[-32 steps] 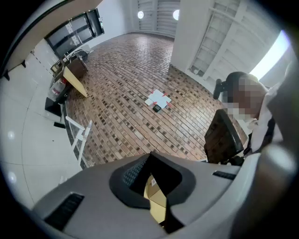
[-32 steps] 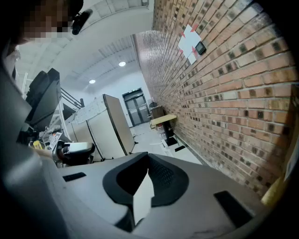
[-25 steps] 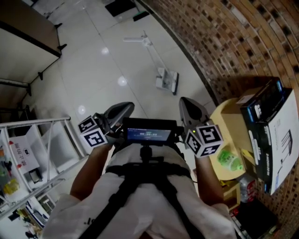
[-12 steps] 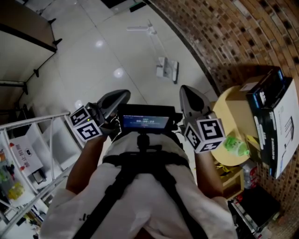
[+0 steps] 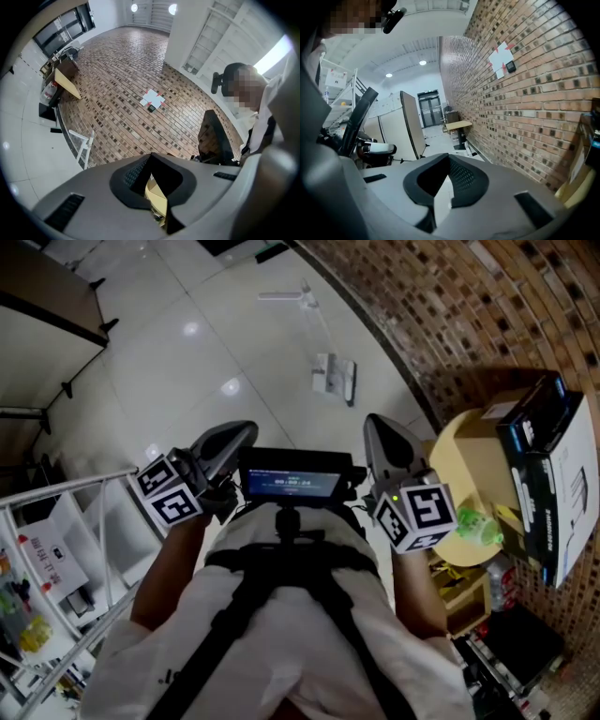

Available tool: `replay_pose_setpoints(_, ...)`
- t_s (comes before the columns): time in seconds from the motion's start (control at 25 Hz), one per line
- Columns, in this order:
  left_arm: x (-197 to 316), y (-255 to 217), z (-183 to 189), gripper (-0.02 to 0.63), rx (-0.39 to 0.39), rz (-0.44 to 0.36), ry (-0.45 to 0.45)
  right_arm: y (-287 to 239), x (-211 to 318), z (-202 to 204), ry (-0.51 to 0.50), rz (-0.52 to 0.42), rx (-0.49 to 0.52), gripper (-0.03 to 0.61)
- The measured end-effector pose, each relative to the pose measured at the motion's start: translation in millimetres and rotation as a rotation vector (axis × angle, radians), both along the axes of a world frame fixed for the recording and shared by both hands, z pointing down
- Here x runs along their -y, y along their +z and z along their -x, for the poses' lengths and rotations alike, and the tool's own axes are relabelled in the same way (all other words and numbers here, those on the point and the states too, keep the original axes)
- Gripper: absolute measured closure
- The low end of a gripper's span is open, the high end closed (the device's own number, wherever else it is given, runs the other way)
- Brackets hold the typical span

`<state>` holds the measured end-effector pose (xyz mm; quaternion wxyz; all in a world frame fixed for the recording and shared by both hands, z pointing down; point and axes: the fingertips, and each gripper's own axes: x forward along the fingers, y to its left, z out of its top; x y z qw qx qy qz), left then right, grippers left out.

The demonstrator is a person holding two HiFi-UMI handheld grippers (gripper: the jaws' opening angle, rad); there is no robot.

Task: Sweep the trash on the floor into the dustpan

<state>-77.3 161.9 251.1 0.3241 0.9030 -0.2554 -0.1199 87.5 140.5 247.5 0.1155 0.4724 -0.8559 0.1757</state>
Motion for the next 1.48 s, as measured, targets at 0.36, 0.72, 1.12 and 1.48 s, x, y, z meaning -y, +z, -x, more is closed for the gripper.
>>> replay_pose_setpoints(0.36, 2, 1, -2, 0.614, -0.002, 0.005, 0.014, 2, 1, -7, 0.027, 0.009, -0.012, 0.575)
replay_pose_setpoints(0.72, 1, 0, -4, 0.614, -0.005, 0.002, 0.021, 3, 0, -8, 0.021, 0.006, -0.054, 0.575)
replay_pose_setpoints(1.12, 0, 2, -7, 0.614, -0.006, 0.010, 0.009, 4, 0, -14, 0.016, 0.006, -0.064, 0.575)
replay_pose_setpoints(1.48, 7, 6, -8, 0.614, -0.019, 0.018, 0.013, 7, 5, -10, 0.009, 0.006, -0.059, 0.575)
